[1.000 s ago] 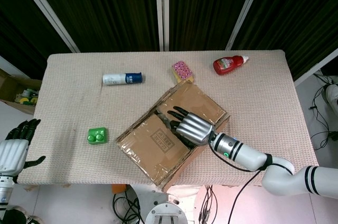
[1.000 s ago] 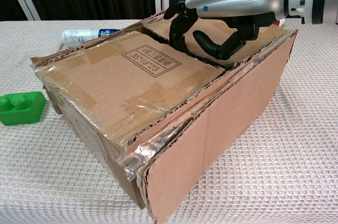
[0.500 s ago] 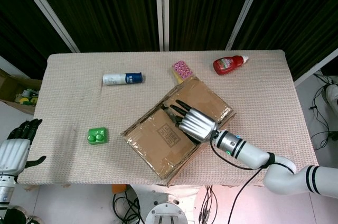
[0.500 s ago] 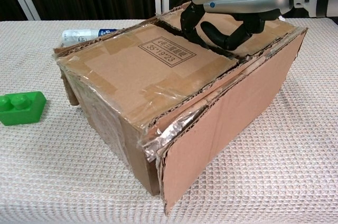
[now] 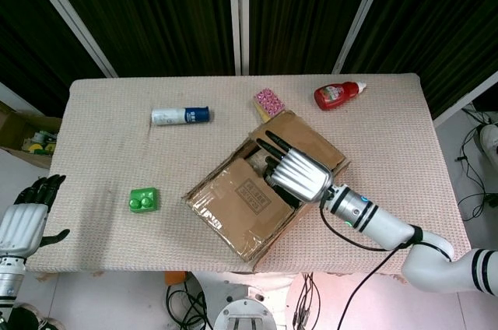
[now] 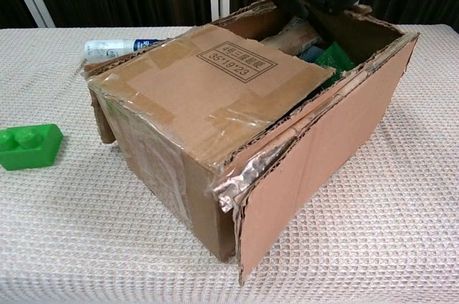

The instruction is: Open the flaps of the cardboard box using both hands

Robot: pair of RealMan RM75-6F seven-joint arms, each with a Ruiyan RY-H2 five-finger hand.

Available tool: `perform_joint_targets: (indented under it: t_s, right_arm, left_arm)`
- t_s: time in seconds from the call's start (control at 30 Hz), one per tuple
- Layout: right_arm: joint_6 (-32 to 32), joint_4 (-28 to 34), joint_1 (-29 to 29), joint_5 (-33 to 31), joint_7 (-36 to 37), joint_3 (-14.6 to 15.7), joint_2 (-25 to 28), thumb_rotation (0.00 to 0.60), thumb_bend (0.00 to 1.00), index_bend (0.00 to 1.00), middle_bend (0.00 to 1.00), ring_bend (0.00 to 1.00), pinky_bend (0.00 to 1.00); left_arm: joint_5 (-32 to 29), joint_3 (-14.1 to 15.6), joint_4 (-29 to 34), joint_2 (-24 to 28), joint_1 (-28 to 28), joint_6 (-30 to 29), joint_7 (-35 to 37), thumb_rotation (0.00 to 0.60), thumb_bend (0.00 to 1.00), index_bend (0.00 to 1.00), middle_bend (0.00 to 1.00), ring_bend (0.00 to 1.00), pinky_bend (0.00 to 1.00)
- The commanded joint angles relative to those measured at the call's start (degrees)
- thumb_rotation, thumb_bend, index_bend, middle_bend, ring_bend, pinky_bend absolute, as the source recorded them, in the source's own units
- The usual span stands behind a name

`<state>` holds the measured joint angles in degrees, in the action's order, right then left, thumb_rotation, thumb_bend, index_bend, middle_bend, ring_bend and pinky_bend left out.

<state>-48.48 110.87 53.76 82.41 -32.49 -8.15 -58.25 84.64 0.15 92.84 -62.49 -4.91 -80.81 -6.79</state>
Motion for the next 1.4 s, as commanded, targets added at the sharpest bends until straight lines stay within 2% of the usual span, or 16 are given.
perform_joint_targets:
  t_s: [0.03, 0.33, 0.67, 0.87, 1.13, 1.33, 1.4]
  right_arm:
    - [-0.9, 1.27, -0.55, -0.26, -1.22, -0.51, 1.58, 0.6, 0.88, 0.65, 0.42, 0.0, 0.0]
    - [-3.32, 3.15, -2.6, -0.2, -2.24, -1.17, 5.86, 0.6, 0.88, 0.65, 0.42, 0.0, 0.0]
    - [-5.72, 2.56, -6.23, -2.03, -1.78, -1.07, 10.77, 0.6, 0.88, 0.65, 0.42, 0.0, 0.0]
    - [-6.36, 0.51, -8.27, -4.33, -0.83, -0.98, 12.79, 0.6, 0.88, 0.64, 0.4, 0.0, 0.0]
    - [-5.09, -5.0, -10.24, -7.64, 4.72, -0.66, 12.83, 0.6, 0.88, 0.62, 0.38, 0.0, 0.0]
    - [-4.46, -8.89, -11.26, -8.68, 7.74, -0.49, 12.12, 0.6, 0.88, 0.57, 0.36, 0.0, 0.0]
    - [-4.34, -9.46, -11.53, -8.8, 8.61, -0.52, 12.04, 0.6, 0.86, 0.52, 0.34, 0.0, 0.0]
  left_arm:
    - [-0.04, 0.0, 0.15, 0.0, -0.07, 0.1, -0.17, 0.595, 0.06, 0.02, 0.09, 0.06, 0.19]
    - [-0.23, 0.08, 0.39, -0.04, -0.11, 0.23, -0.58, 0.598, 0.06, 0.02, 0.09, 0.06, 0.19]
    - [-0.48, 0.09, 0.31, -0.14, -0.35, 0.72, -0.76, 0.599, 0.06, 0.02, 0.09, 0.06, 0.19]
    - [-0.48, 0.1, 0.43, -0.42, -0.68, 1.16, -1.18, 0.599, 0.06, 0.02, 0.09, 0.06, 0.19]
    - [-0.87, 0.07, 1.1, -0.45, -0.81, 1.33, -2.34, 0.6, 0.06, 0.02, 0.09, 0.06, 0.19]
    - [-1.12, 0.01, 1.56, -0.53, -0.91, 1.39, -3.09, 0.6, 0.06, 0.02, 0.09, 0.06, 0.19]
    - [-1.19, 0.0, 1.64, -0.59, -0.98, 1.5, -3.26, 0.6, 0.06, 0.02, 0.09, 0.06, 0.19]
